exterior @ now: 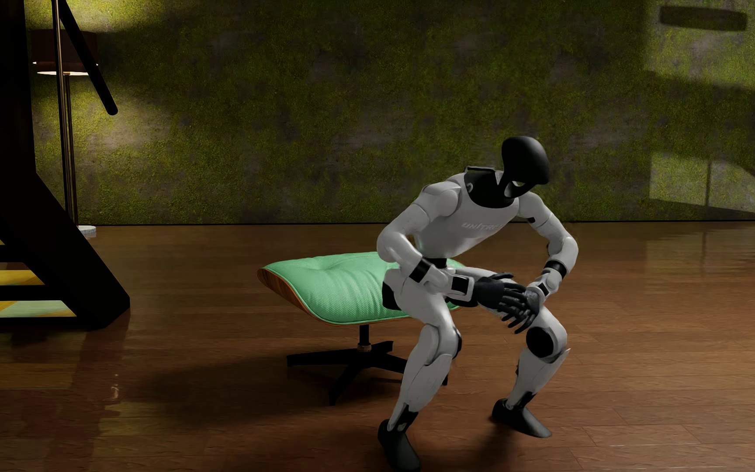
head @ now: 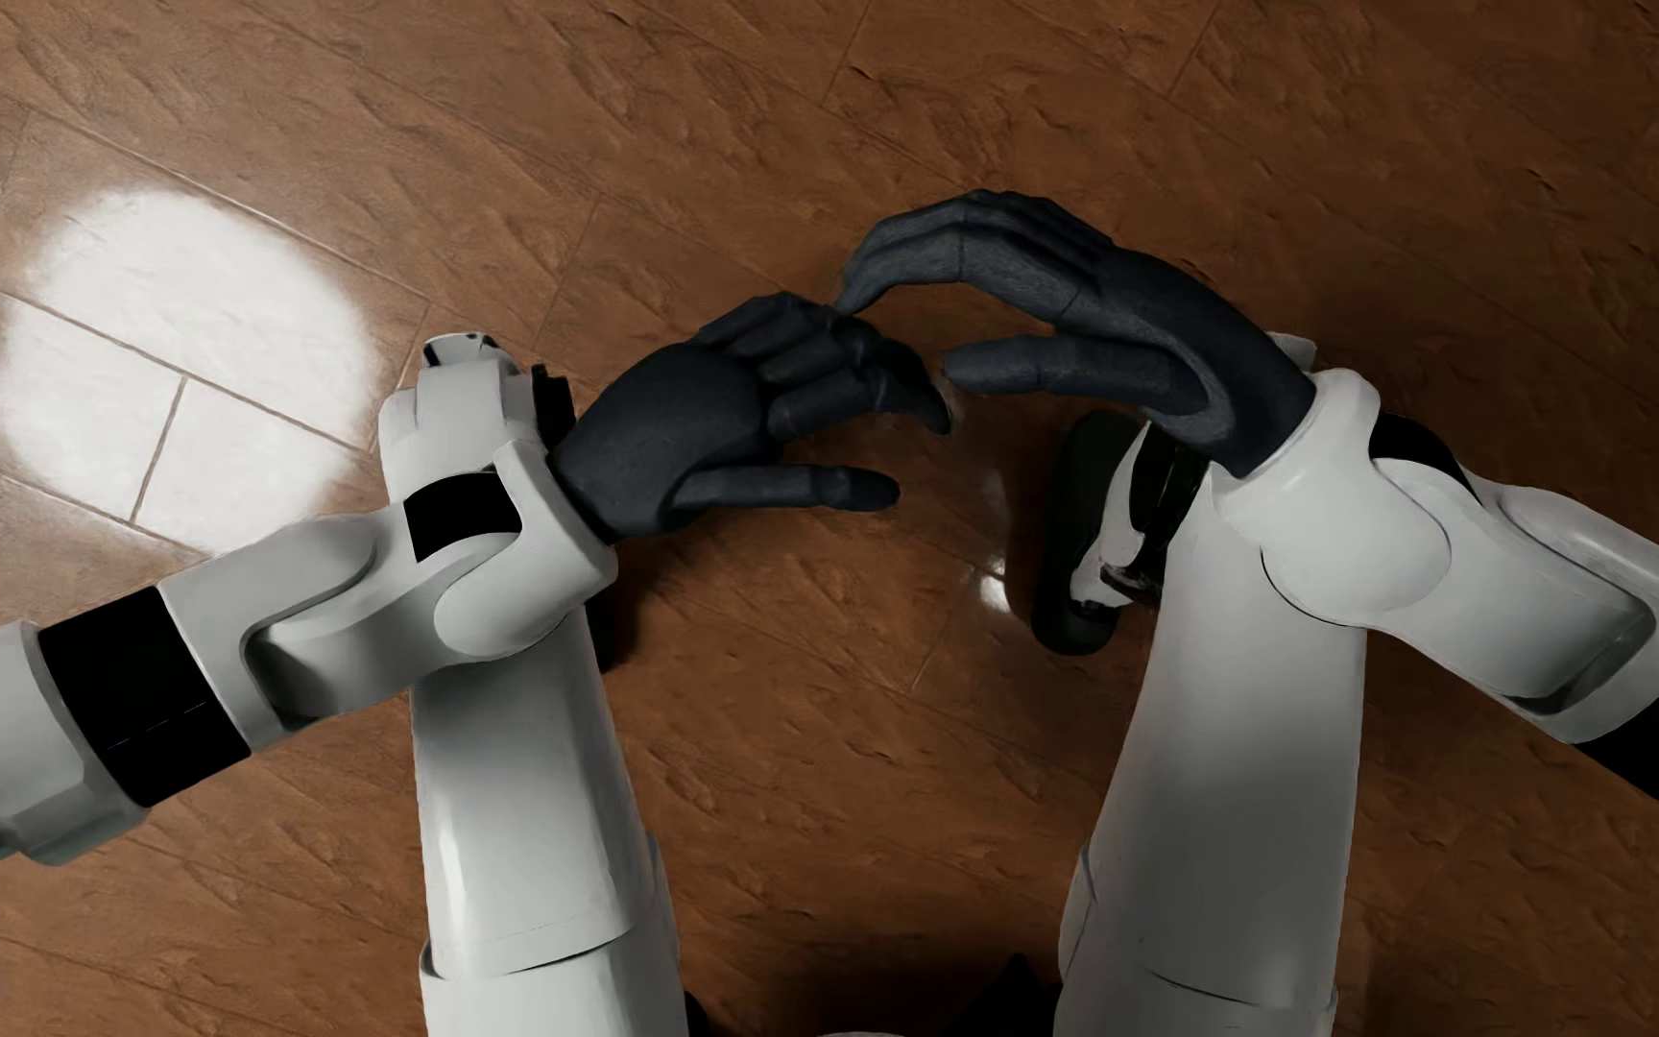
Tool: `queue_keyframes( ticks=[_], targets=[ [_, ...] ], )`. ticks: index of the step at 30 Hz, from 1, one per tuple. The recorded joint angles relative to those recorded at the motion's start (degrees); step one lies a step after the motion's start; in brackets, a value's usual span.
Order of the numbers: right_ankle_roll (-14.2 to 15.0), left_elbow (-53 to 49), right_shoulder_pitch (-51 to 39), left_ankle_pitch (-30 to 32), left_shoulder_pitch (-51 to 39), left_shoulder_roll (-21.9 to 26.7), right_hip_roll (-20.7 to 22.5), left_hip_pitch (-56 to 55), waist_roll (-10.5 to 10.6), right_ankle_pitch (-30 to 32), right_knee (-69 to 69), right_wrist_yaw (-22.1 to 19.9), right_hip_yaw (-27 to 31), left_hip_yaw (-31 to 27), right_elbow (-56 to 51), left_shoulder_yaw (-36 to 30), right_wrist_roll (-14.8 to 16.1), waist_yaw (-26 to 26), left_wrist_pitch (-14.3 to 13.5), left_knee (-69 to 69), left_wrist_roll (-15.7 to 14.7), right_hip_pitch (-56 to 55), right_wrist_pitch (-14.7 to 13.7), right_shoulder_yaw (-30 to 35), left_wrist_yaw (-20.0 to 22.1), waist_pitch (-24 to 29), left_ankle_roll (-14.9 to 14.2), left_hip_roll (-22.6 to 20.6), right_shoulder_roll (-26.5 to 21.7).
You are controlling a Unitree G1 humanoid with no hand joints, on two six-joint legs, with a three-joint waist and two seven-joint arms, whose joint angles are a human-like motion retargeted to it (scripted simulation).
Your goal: Take a seat on chair
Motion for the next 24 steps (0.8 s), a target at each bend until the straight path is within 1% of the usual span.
queue_keyframes(
  ticks=[1, 3, 5, 7, 9, 10, 12, 14, 16, 17, 18, 20, 21, 22, 24],
  targets=[
    [0.2, -1.1, 2.1, -0.1, 1.9, 0.5, -0.3, -1.0, 0.1, 0.1, 2.1, -0.6, 0.3, -0.4, -1.5, 2.4, 0.0, 0.1, -0.2, 2.0, 0.0, -1.0, -0.5, -2.2, 0.7, 0.5, -0.2, 0.0, -1.0],
    [0.0, -1.6, 5.4, 0.2, 6.4, 0.5, -0.5, -1.6, 0.2, 0.7, 5.1, -0.7, 0.6, -0.9, -1.9, 6.7, -0.6, -0.1, 0.1, 5.0, 0.6, -1.6, -0.4, -5.1, 0.8, 0.5, -0.4, 0.1, -0.5],
    [-0.3, 0.0, 7.9, 0.9, 9.6, -1.1, -0.4, -0.5, 0.1, 2.0, 6.8, 1.3, 0.9, -1.3, -0.2, 10.0, -2.0, -0.3, 0.8, 6.6, 1.2, -0.8, 0.7, -7.2, -1.1, -0.3, -0.6, 0.3, 1.8],
    [-0.8, 3.5, 11.1, 2.3, 13.6, -4.5, -0.6, 2.1, 0.4, 3.6, 7.4, 4.1, 1.0, -0.9, 3.1, 14.2, -3.3, -0.3, 1.4, 7.1, 2.0, 1.4, 1.9, -9.5, -4.3, -1.5, -0.5, 0.6, 4.6],
    [-1.1, 8.7, 15.3, 3.3, 18.5, -9.4, -0.8, 5.6, 0.7, 4.4, 7.4, 7.2, 0.8, -0.4, 8.1, 18.8, -5.2, -0.3, 2.2, 7.1, 3.0, 4.9, 3.4, -12.6, -7.9, -3.2, -0.3, 1.0, 9.5],
    [-1.3, 11.4, 17.6, 3.5, 20.8, -12.0, -1.0, 7.4, 0.8, 4.7, 7.4, 8.7, 0.7, -0.2, 10.8, 21.1, -6.4, -0.4, 2.2, 7.1, 3.8, 6.7, 3.9, -14.7, -9.7, -4.1, -0.2, 1.2, 12.5],
    [-1.6, 16.8, 22.0, 3.9, 24.4, -17.2, -1.2, 10.9, 0.8, 5.0, 7.5, 10.5, 0.5, 0.2, 15.9, 24.7, -8.9, -0.6, 2.7, 7.2, 4.3, 10.2, 4.6, -19.1, -12.0, -6.1, 0.0, 1.7, 19.1],
    [-2.2, 21.8, 26.1, 4.2, 27.4, -21.8, -1.1, 14.0, 0.4, 5.3, 7.2, 10.8, 0.2, 0.6, 21.5, 27.7, -11.0, -0.8, 2.6, 6.8, 5.0, 13.1, 5.0, -23.3, -14.0, -8.5, 0.0, 2.0, 26.5],
    [-2.7, 26.3, 28.5, 4.7, 29.5, -25.7, -0.8, 16.4, 0.3, 5.6, 6.8, 10.0, 0.1, 0.8, 26.5, 30.2, -11.9, -1.1, 3.0, 6.2, 5.1, 15.3, 5.8, -26.9, -14.9, -10.4, 0.4, 1.8, 33.2],
    [-3.1, 28.2, 29.1, 5.0, 30.3, -27.1, -0.5, 17.5, 0.1, 5.8, 6.6, 9.7, 0.1, 0.9, 28.6, 31.1, -12.3, -1.2, 3.2, 5.9, 4.9, 16.1, 6.1, -27.6, -15.3, -11.2, 0.6, 1.7, 35.6],
    [-3.6, 30.0, 29.2, 5.2, 30.8, -28.1, 0.0, 18.5, -0.1, 6.0, 6.5, 9.1, 0.0, 1.0, 30.5, 31.4, -12.4, -1.3, 3.4, 5.7, 4.5, 16.9, 6.4, -27.6, -15.4, -12.1, 0.8, 1.6, 37.1],
    [-4.6, 33.4, 28.7, 5.4, 31.5, -29.2, 1.0, 20.7, -0.5, 6.4, 6.4, 8.2, -0.2, 1.3, 34.3, 31.7, -11.9, -1.5, 4.0, 5.3, 3.5, 18.4, 6.7, -26.3, -14.2, -13.5, 1.2, 1.4, 37.9],
    [-5.1, 34.8, 28.7, 5.5, 32.2, -29.6, 1.3, 21.6, -0.7, 6.5, 6.3, 8.0, -0.3, 1.4, 36.0, 32.2, -11.3, -1.5, 4.7, 5.2, 2.6, 19.1, 6.9, -25.9, -13.5, -14.3, 1.3, 1.3, 37.8],
    [-5.5, 36.4, 29.2, 5.6, 33.1, -29.9, 1.6, 22.4, -0.8, 6.6, 6.3, 7.1, -0.4, 1.6, 37.6, 33.0, -10.4, -1.5, 5.2, 5.0, 1.5, 19.7, 7.1, -25.7, -12.5, -15.0, 1.5, 1.3, 37.8],
    [-6.0, 40.3, 31.2, 5.9, 35.7, -31.1, 1.8, 23.7, -1.0, 6.7, 6.3, 4.6, -0.4, 1.7, 42.0, 35.8, -8.0, -1.5, 7.2, 4.8, -1.3, 20.7, 8.2, -27.2, -11.2, -16.5, 1.8, 1.0, 38.4]
  ],
)
